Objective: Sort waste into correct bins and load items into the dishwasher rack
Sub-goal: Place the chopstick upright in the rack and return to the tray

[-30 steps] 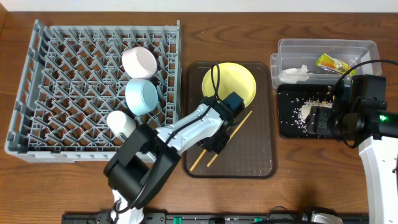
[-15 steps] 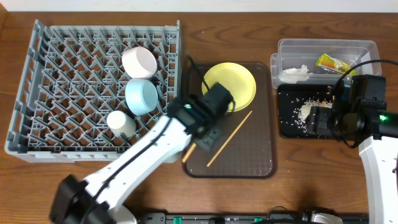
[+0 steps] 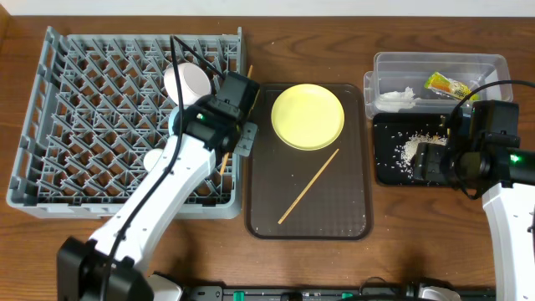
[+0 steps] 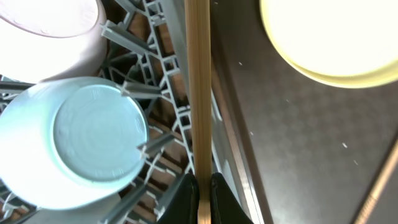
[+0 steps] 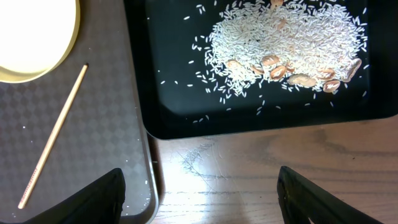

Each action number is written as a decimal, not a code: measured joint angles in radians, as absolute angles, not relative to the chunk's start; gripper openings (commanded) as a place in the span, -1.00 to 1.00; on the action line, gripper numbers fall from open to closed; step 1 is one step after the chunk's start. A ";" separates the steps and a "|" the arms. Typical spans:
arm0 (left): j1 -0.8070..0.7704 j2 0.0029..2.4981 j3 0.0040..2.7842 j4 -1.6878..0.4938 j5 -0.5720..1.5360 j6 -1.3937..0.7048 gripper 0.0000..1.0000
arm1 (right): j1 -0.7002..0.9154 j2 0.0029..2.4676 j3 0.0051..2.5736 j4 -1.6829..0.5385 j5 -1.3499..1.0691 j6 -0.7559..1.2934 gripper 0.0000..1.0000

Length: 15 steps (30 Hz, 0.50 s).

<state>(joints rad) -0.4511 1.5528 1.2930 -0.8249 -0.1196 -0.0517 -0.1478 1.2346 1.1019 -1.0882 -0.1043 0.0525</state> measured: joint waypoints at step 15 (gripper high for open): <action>-0.381 1.706 1.293 -0.730 -0.111 -0.048 -0.14 | -0.148 1.235 1.102 -1.089 -0.104 0.053 0.53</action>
<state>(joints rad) -0.3805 1.7061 1.2930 -0.7296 -0.1108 -0.0483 -0.1478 1.2346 1.1019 -1.0893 -0.1043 0.0528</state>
